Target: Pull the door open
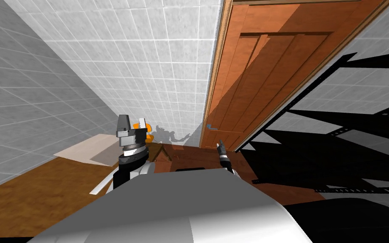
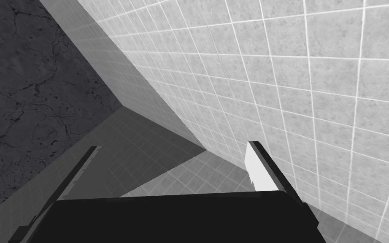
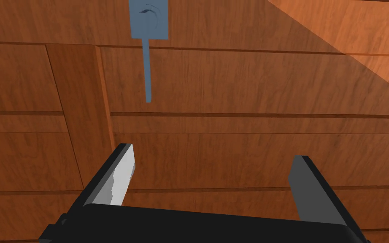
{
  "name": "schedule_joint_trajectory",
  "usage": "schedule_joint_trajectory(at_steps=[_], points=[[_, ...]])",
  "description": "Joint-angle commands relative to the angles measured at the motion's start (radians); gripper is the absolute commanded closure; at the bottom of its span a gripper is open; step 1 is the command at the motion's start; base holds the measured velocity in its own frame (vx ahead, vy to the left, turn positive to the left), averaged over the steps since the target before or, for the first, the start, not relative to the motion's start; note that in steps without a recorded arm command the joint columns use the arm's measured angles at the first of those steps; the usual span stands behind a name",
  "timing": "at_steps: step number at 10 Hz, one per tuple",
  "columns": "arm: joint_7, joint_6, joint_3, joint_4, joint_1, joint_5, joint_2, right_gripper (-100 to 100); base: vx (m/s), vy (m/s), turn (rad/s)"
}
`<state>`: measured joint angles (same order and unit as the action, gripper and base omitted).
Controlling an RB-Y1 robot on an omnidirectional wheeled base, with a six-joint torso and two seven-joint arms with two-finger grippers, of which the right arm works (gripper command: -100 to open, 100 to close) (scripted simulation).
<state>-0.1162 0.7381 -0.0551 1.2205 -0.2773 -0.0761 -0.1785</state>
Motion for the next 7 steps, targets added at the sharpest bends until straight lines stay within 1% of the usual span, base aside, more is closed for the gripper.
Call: schedule_joint_trajectory(at_steps=[1, 2, 3, 4, 5, 6, 7], points=[[-0.006, 0.01, -0.003, -0.042, 0.009, -0.006, -0.006, -100, 0.166, 0.021, 0.038], [-0.008, 0.014, -0.004, -0.057, 0.012, -0.008, -0.008, -100, 0.127, 0.002, 0.021], [-0.011, 0.022, -0.006, -0.089, 0.017, -0.013, -0.011, -100, 0.14, 0.01, 0.044], [-0.013, 0.026, -0.007, -0.104, 0.02, -0.015, -0.012, -100, 0.133, 0.018, 0.039], [-0.016, 0.033, -0.008, -0.132, 0.024, -0.019, -0.015, -100, 0.143, 0.004, 0.041], [-0.017, 0.036, -0.009, -0.144, 0.026, -0.02, -0.016, -100, 0.135, -0.019, 0.028], [-0.02, 0.042, -0.011, -0.169, 0.03, -0.024, -0.018, -100, 0.129, -0.009, 0.039]])
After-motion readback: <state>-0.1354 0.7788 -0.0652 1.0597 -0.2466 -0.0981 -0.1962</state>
